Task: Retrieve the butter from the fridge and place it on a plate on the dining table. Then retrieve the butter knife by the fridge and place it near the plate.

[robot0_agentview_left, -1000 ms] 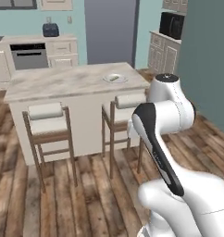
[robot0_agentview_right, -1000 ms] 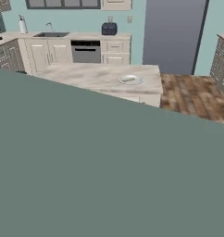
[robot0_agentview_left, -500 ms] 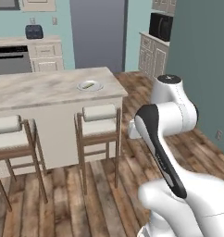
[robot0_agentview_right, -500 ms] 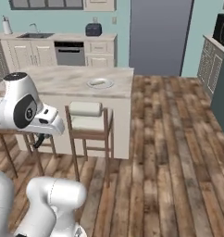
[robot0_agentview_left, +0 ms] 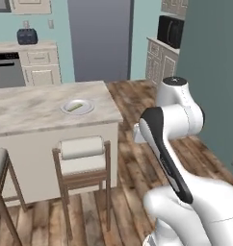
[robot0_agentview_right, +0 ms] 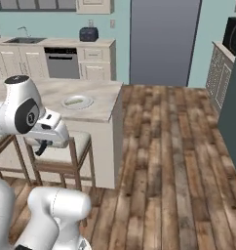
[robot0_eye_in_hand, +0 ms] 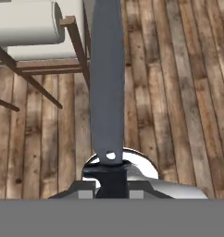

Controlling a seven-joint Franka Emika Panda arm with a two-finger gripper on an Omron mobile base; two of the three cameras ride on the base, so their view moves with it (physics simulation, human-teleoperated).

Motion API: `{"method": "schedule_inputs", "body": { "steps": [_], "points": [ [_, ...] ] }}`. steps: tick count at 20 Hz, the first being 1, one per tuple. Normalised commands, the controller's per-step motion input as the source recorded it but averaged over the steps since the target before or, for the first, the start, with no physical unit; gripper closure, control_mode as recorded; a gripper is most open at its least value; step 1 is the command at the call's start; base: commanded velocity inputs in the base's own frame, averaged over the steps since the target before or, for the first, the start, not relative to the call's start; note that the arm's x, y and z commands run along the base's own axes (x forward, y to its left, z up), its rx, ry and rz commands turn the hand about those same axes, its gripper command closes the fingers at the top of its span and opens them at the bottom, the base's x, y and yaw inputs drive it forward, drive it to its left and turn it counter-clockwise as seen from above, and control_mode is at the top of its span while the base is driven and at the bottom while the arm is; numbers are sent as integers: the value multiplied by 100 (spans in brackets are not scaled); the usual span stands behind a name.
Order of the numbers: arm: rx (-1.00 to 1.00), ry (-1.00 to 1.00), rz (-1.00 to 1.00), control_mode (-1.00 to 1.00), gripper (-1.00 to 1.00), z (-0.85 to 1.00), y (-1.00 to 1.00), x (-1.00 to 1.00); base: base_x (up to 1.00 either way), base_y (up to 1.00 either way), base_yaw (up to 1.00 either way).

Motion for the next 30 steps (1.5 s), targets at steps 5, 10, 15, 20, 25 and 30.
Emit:
{"method": "schedule_inputs", "body": {
  "steps": [5,10,15,20,25,30],
  "points": [
    [0,0,0,100,100,0,0,0,97,-49,11],
    [0,0,0,100,100,0,0,0,99,-43,17],
    [0,0,0,100,100,0,0,0,70,-35,36],
    [0,0,0,100,100,0,0,0,0,-36,41],
    [0,0,0,100,100,0,0,0,40,-11,43],
    [0,0,0,100,100,0,0,0,58,-18,13]
  ]
}}
